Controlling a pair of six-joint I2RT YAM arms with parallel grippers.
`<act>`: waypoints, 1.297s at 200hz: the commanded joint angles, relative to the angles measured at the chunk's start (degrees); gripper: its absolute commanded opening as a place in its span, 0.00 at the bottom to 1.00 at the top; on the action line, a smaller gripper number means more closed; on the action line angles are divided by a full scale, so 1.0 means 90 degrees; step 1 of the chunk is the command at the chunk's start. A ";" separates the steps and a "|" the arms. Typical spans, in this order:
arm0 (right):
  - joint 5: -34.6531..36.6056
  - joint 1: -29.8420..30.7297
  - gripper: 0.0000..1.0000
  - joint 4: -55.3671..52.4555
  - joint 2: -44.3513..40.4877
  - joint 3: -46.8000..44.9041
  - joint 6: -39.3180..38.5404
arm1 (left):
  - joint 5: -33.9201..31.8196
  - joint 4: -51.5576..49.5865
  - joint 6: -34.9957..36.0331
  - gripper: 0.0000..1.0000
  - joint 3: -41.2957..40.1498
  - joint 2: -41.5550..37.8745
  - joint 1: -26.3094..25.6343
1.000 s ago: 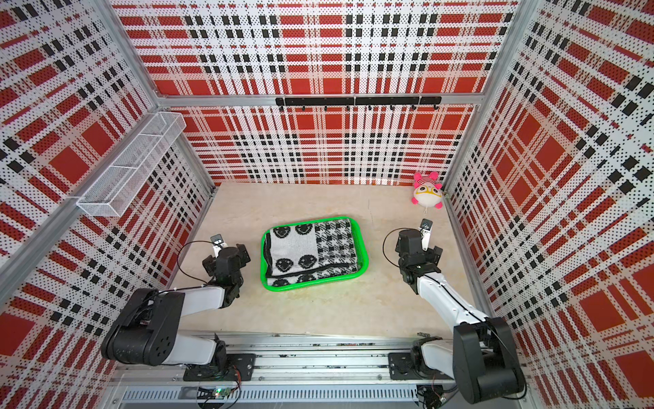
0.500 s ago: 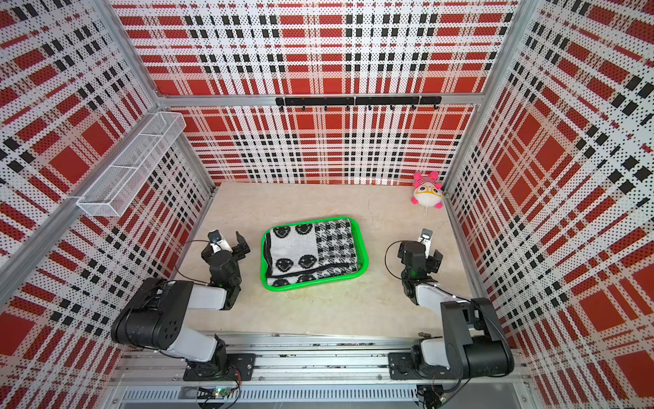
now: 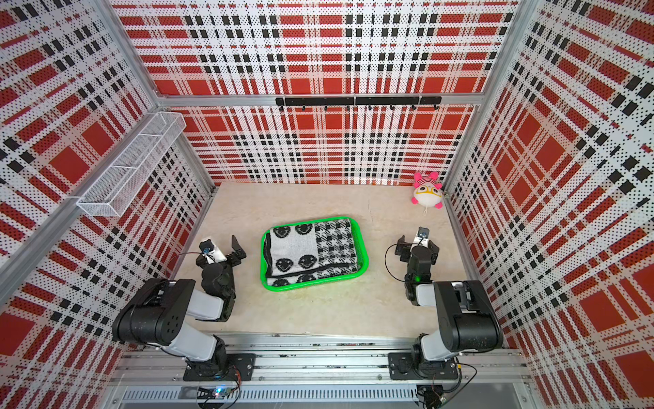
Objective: Put the folded scarf in the basket
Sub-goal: Reset both arms
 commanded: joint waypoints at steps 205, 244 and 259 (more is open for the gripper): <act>-0.0190 0.0083 1.00 0.0290 0.0206 0.0146 -0.0274 | -0.0021 0.0186 0.0008 0.99 0.0129 0.0089 -0.0041; -0.0187 0.0085 1.00 0.0221 0.0228 0.0181 -0.0268 | -0.0020 0.0186 0.0011 0.99 0.0126 0.0081 -0.0044; -0.0202 0.0083 1.00 0.0191 0.0230 0.0211 -0.0259 | -0.0023 0.0183 0.0011 0.99 0.0126 0.0084 -0.0048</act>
